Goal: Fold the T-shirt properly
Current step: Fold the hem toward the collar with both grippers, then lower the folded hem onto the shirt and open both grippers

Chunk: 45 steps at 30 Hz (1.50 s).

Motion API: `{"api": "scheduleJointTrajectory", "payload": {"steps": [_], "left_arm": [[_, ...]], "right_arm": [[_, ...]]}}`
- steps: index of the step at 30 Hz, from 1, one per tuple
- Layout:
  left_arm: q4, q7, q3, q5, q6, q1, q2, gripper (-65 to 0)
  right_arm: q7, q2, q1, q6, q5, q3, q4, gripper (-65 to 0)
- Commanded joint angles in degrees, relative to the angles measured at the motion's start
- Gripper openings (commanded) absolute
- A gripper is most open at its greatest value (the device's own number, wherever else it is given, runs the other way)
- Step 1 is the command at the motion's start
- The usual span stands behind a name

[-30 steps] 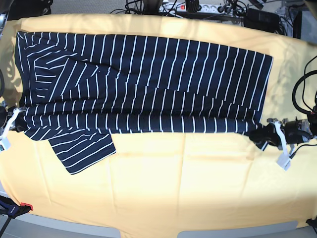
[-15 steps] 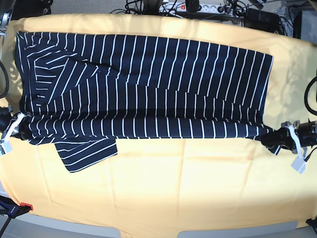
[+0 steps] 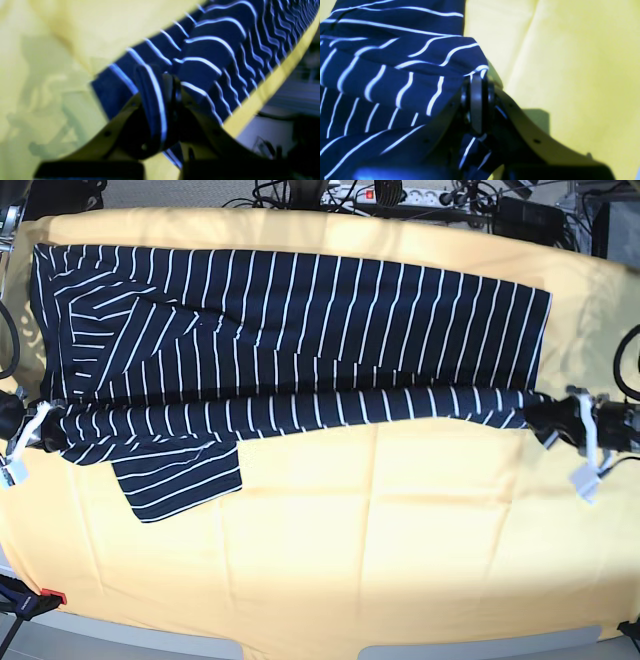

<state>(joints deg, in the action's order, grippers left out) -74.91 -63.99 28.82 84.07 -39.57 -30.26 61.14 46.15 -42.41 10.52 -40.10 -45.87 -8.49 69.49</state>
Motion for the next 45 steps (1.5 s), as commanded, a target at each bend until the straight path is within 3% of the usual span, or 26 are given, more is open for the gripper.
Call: {"api": "scheduleJointTrajectory", "payload": {"steps": [1,11,24,25,28,30,32,36,39,45], "left_arm": [[-2.3,0.5,-0.9,0.9,-0.4,-0.3,2.0,-65.0],[-6.8,0.5,-0.9,0.9,-0.4,2.2,7.3,-65.0],[-6.5,-3.3,-0.9,0.9,-0.4,10.0,7.4,-65.0],[-6.3,-3.3,-0.9,0.9,-0.4,9.9,7.4,-63.2],[-5.7,-3.3,-0.9,0.9,-0.4,9.9,7.4,-40.1],[-5.5,-2.5,-0.9,0.9,-0.4,9.9,7.4,-29.4],[-5.6,-1.2,-0.9,0.9,-0.4,9.9,7.4,-28.8],[-5.5,-0.5,-0.9,0.9,-0.4,10.0,7.3,-28.8],[-5.5,0.3,-0.9,0.0,-0.4,9.9,7.3,-28.8],[-5.5,4.1,-0.9,-4.1,-0.4,9.9,7.2,-28.8]], "right_arm": [[-0.8,-1.9,1.4,0.1,-0.6,-0.5,0.9,-65.0],[2.8,-2.1,1.4,0.1,-0.7,-0.5,0.9,-65.0],[3.8,-2.1,1.6,0.1,-0.7,-0.5,0.9,-64.4],[3.9,-2.1,1.7,0.1,-0.7,-0.5,0.9,-57.0],[4.5,-2.7,1.9,0.1,-0.7,-0.5,0.9,-31.3],[4.5,-3.3,2.5,0.1,-0.8,-0.5,0.9,-24.4],[4.5,-3.8,3.4,0.1,-1.8,-0.5,0.9,-24.3],[4.3,-3.6,5.8,0.1,-9.5,-0.5,0.9,-24.3],[2.8,-1.3,6.7,0.1,-11.9,-0.5,0.9,-24.3],[-2.0,8.9,7.3,2.4,3.0,-0.5,0.9,-24.3]]}}
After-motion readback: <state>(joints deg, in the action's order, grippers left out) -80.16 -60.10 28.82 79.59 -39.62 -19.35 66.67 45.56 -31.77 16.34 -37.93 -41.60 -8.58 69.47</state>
